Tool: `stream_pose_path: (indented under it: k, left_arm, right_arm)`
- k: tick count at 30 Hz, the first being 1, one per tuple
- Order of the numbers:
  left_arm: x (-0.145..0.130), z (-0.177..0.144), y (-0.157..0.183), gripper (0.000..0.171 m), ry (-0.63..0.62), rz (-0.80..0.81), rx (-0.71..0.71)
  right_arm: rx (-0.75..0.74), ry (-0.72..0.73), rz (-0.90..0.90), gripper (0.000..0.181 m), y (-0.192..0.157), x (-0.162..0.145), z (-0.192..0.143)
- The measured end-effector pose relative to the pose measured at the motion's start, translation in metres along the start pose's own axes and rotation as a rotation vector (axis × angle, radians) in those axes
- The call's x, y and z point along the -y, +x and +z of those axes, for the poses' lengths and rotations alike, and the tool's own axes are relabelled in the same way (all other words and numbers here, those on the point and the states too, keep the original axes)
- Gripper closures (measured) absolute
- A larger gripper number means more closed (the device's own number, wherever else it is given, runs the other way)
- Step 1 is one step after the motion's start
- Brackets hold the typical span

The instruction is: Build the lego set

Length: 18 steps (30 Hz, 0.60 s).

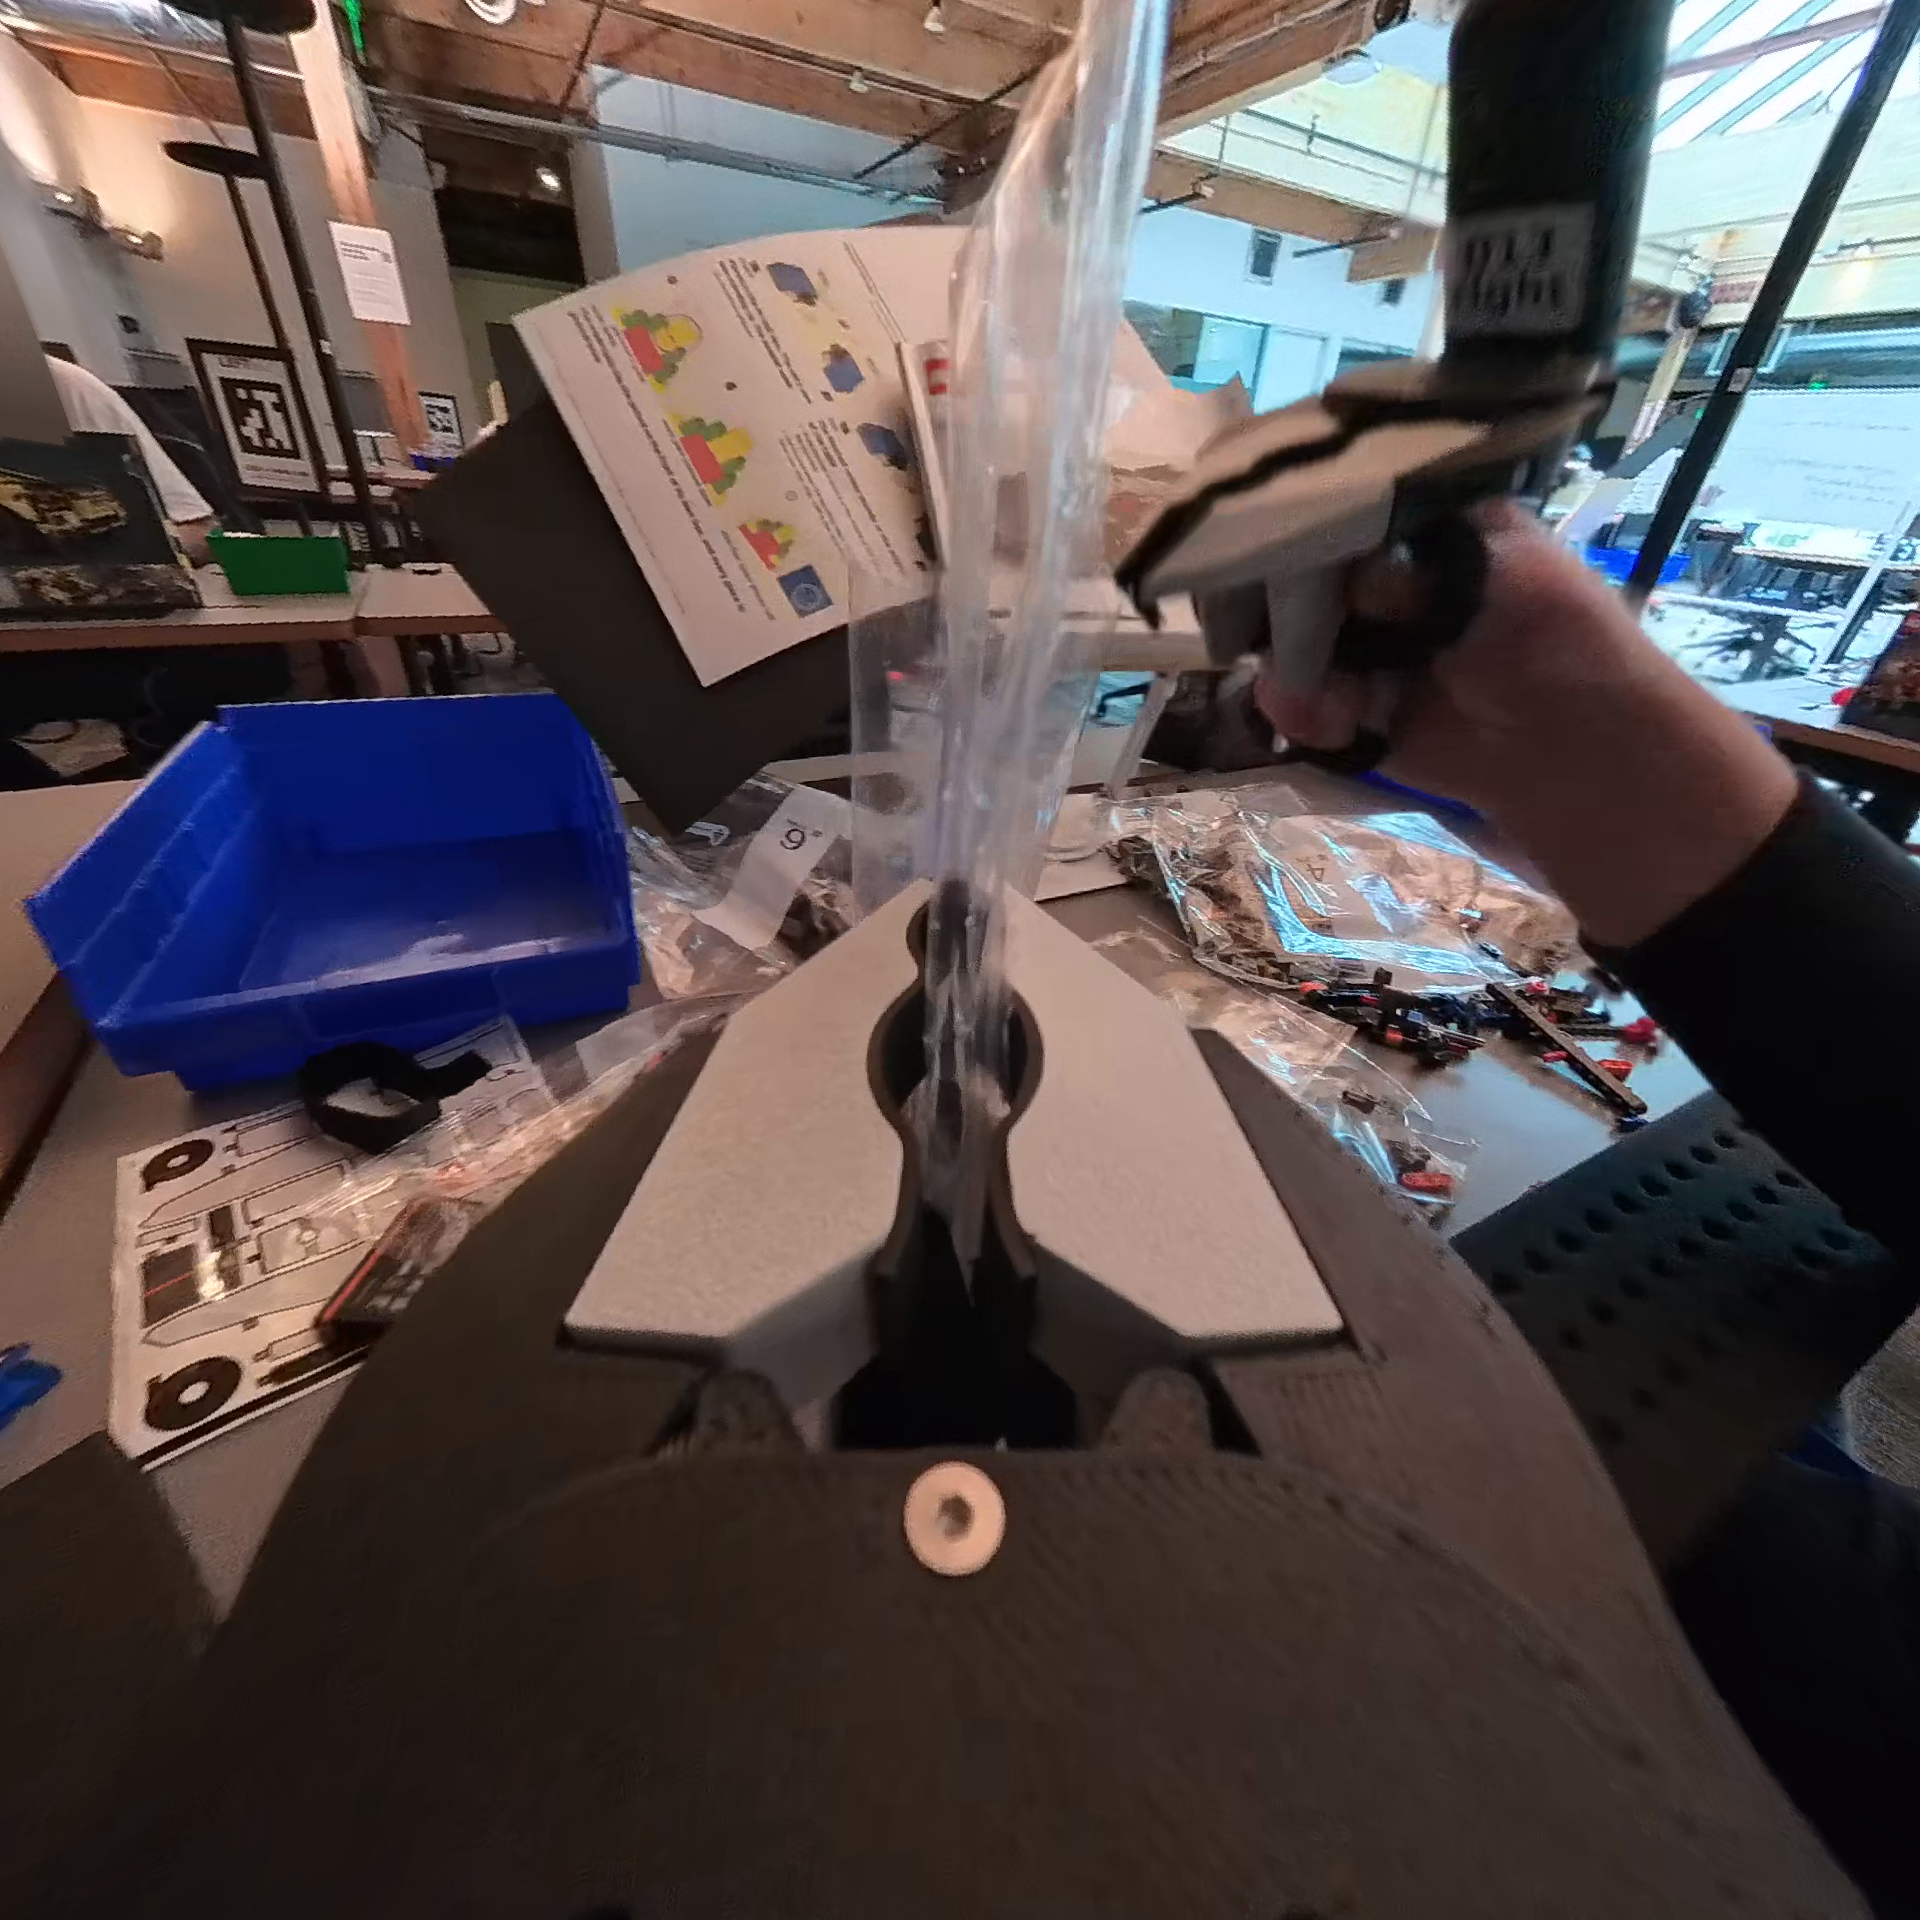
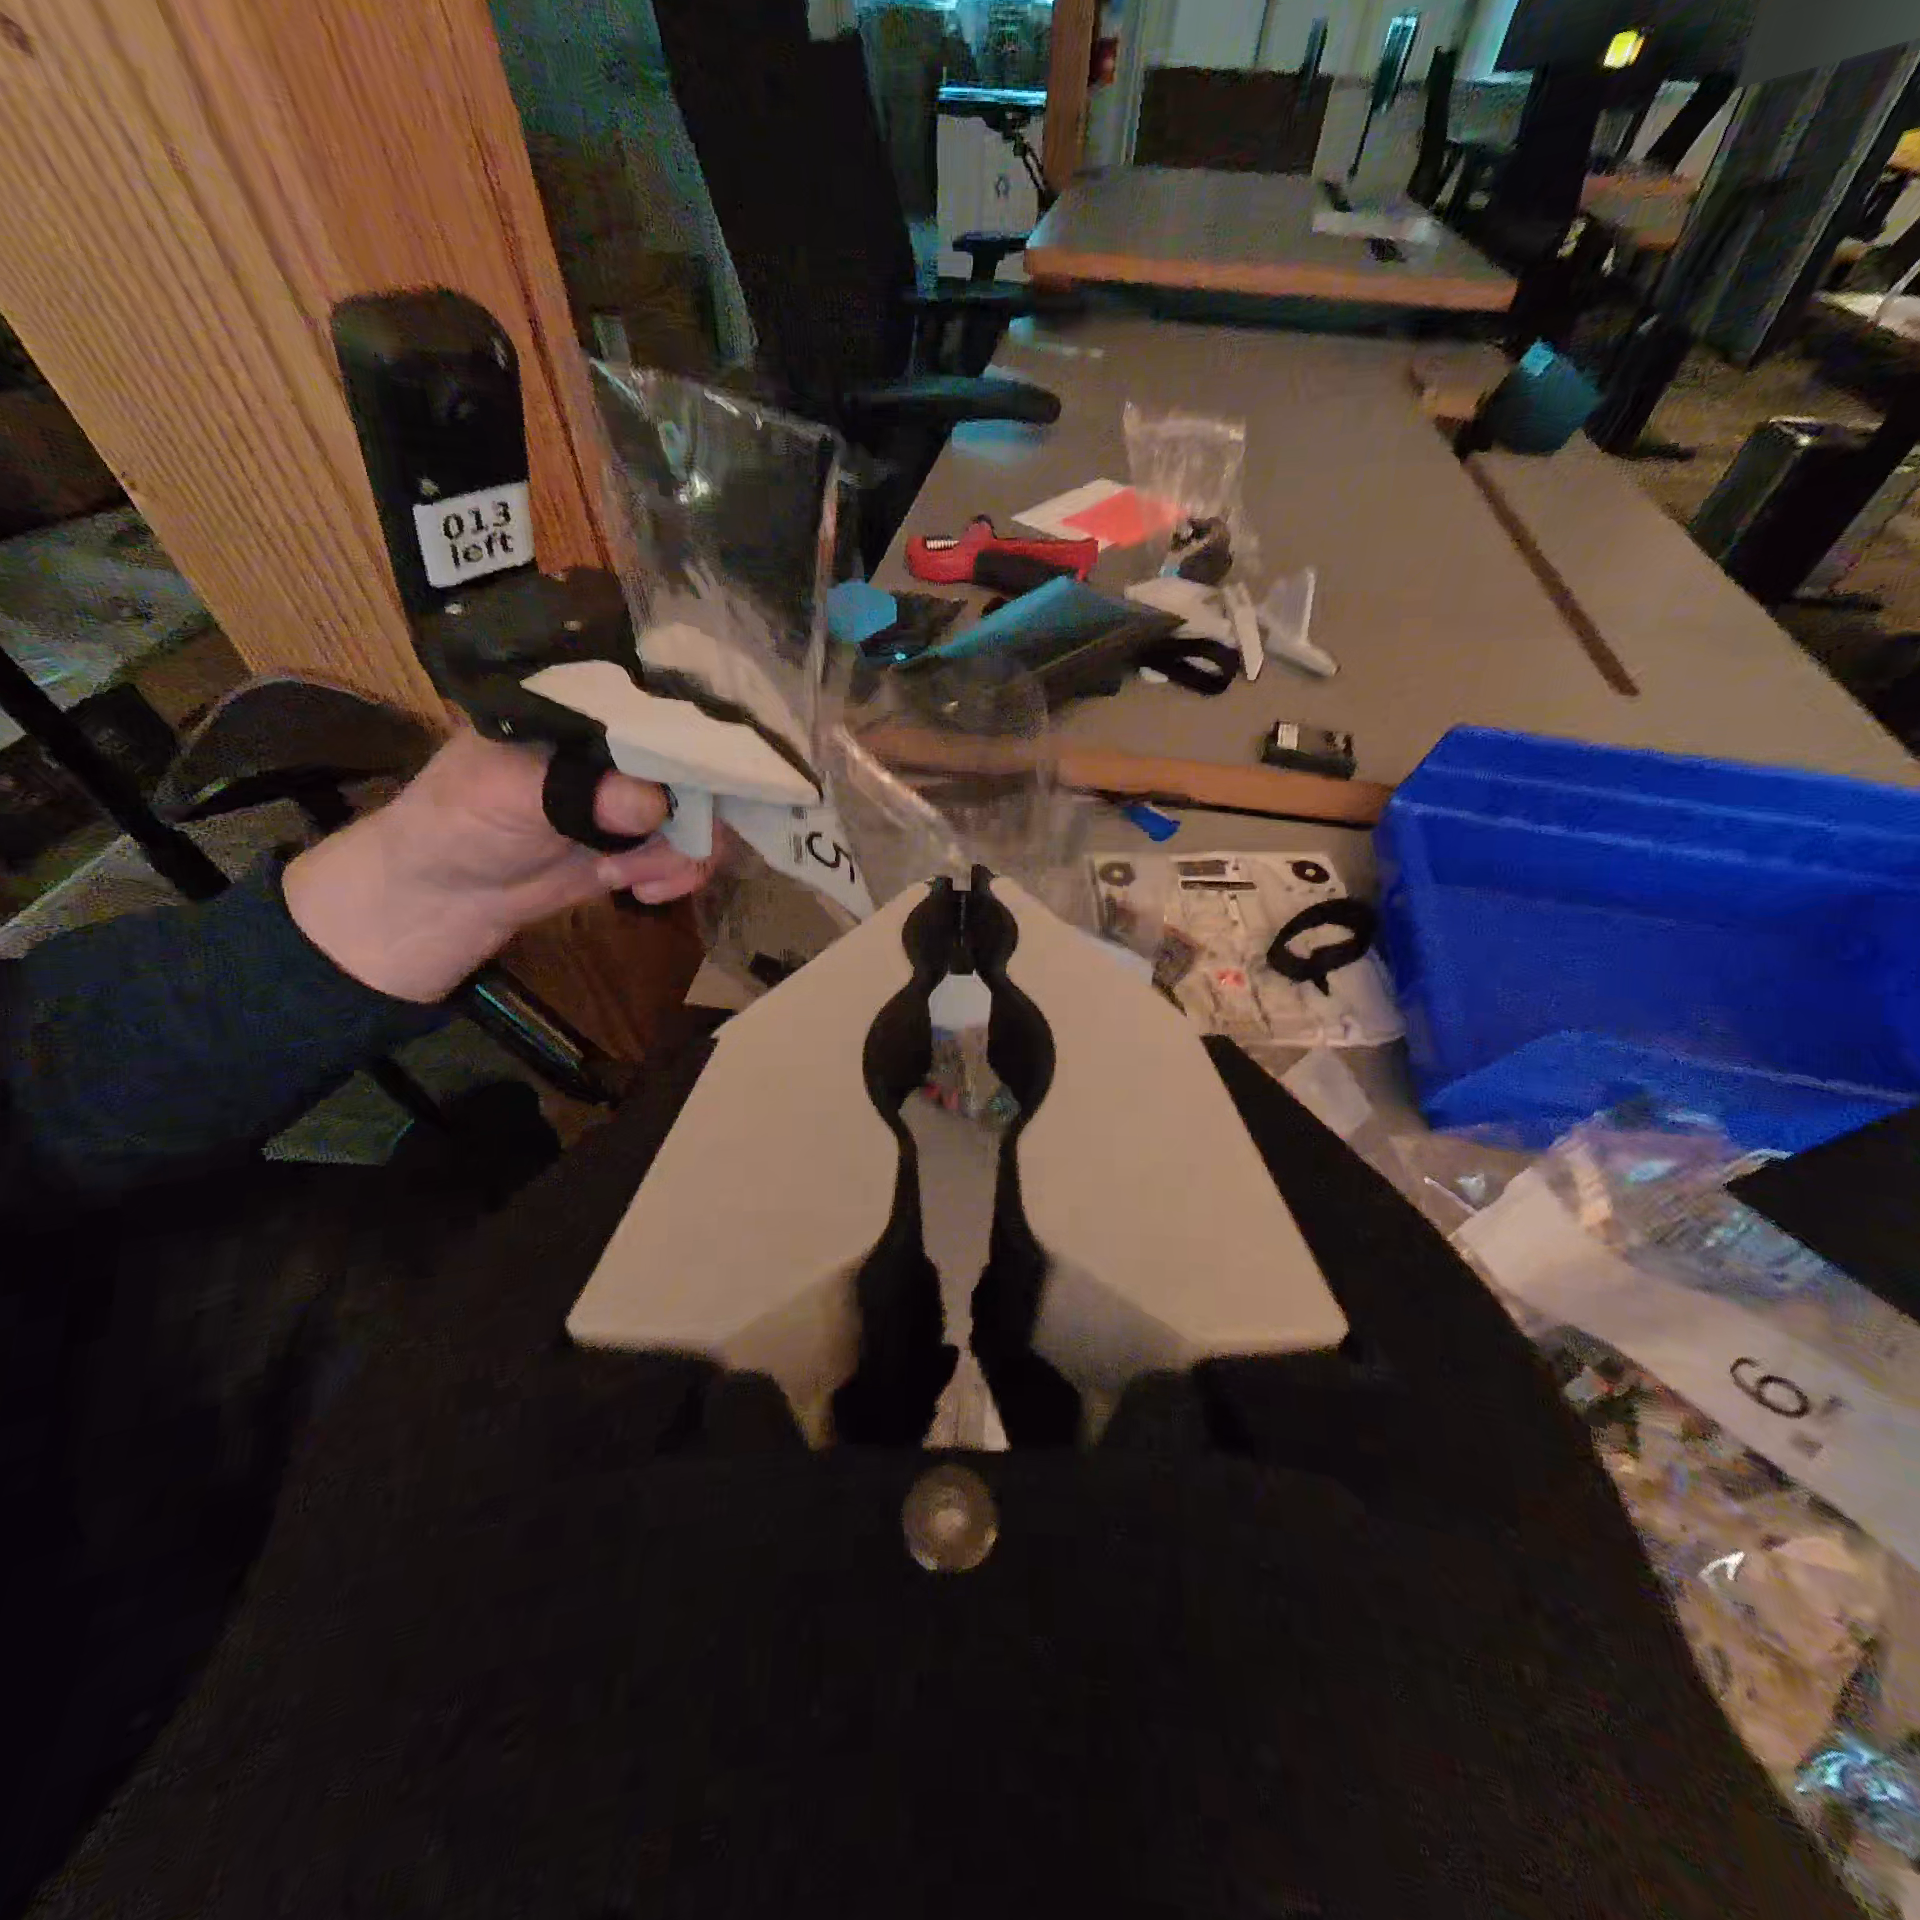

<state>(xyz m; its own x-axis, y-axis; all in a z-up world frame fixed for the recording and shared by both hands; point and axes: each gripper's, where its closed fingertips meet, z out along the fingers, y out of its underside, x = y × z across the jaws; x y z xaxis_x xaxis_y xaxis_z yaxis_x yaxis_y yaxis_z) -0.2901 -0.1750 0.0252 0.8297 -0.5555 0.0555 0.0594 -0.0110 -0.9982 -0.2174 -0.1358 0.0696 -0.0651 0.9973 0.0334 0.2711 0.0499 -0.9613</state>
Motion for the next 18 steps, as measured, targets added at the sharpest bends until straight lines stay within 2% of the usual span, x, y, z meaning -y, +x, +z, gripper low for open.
stream_pose_path:
  k: [2, 5, 7, 8, 10, 14, 18]
  left_arm:
    - [-0.002, 0.007, 0.007, 0.171, -0.009, 0.006, -0.021]
    - [-0.004, 0.016, 0.016, 0.171, -0.021, 0.01, -0.048]
    - [-0.005, 0.021, 0.02, 0.171, -0.028, 0.014, -0.057]
    - [-0.006, 0.024, 0.022, 0.171, -0.03, 0.013, -0.063]
    - [-0.008, 0.027, 0.025, 0.171, -0.034, 0.01, -0.073]
    - [-0.011, 0.03, 0.024, 0.171, -0.034, -0.003, -0.08]
    - [-0.005, 0.029, 0.021, 0.171, -0.013, -0.002, -0.073]
  right_arm:
    - [-0.028, 0.005, -0.053, 0.181, -0.001, 0.018, 0.001]
    - [-0.002, -0.023, -0.073, 0.181, -0.006, 0.027, 0.013]
    - [0.004, -0.099, -0.05, 0.175, -0.003, 0.015, 0.022]
    - [-0.016, -0.137, -0.031, 0.165, 0.002, 0.007, 0.023]
    - [-0.037, -0.131, -0.011, 0.16, 0.007, 0.003, 0.02]
    - [-0.085, -0.066, 0.0, 0.158, 0.013, 0.005, -0.012]
    - [-0.207, -0.122, 0.019, 0.157, 0.027, -0.018, -0.065]
